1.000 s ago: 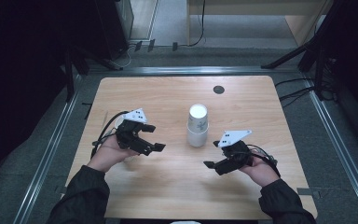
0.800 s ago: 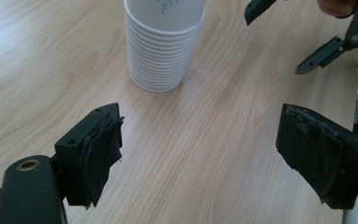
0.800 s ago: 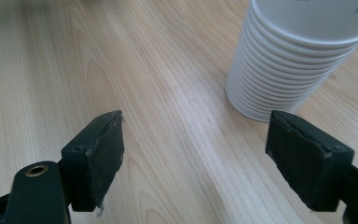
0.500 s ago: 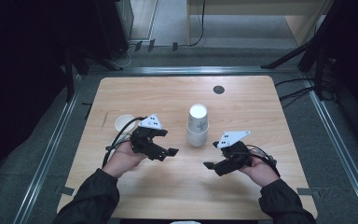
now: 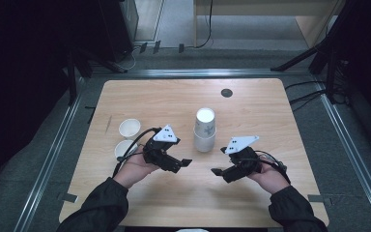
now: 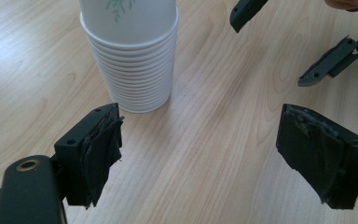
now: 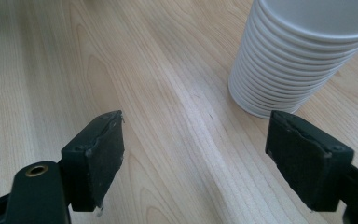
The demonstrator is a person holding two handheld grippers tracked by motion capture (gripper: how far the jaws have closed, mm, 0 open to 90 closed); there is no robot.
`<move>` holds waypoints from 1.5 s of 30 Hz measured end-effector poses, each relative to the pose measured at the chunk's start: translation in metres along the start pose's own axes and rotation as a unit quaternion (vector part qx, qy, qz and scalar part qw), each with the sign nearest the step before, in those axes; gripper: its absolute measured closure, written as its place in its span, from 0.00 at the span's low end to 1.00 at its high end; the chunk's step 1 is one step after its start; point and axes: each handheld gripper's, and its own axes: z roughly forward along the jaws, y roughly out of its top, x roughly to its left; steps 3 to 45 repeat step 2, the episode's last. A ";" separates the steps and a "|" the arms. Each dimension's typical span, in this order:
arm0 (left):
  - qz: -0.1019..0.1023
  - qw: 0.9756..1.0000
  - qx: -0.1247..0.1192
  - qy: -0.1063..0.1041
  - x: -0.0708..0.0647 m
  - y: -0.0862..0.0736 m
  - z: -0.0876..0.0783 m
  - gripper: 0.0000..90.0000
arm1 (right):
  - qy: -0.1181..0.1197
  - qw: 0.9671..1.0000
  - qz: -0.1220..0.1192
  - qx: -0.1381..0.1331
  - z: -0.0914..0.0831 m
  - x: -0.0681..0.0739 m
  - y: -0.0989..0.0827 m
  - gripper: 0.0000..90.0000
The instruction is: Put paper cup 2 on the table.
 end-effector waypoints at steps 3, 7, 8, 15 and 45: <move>-0.005 1.000 0.004 -0.003 0.000 -0.002 0.003 0.16 | 0.000 1.000 0.001 0.001 0.000 0.000 0.000 0.22; -0.005 1.000 0.004 -0.003 0.000 -0.002 0.003 0.16 | 0.000 1.000 0.001 0.001 0.000 0.000 0.000 0.22; -0.005 1.000 0.004 -0.003 0.000 -0.002 0.003 0.16 | 0.000 1.000 0.001 0.001 0.000 0.000 0.000 0.22; -0.005 1.000 0.004 -0.003 0.000 -0.002 0.003 0.16 | 0.000 1.000 0.001 0.001 0.000 0.000 0.000 0.22; -0.005 1.000 0.004 -0.003 0.000 -0.002 0.003 0.16 | 0.000 1.000 0.001 0.001 0.000 0.000 0.000 0.22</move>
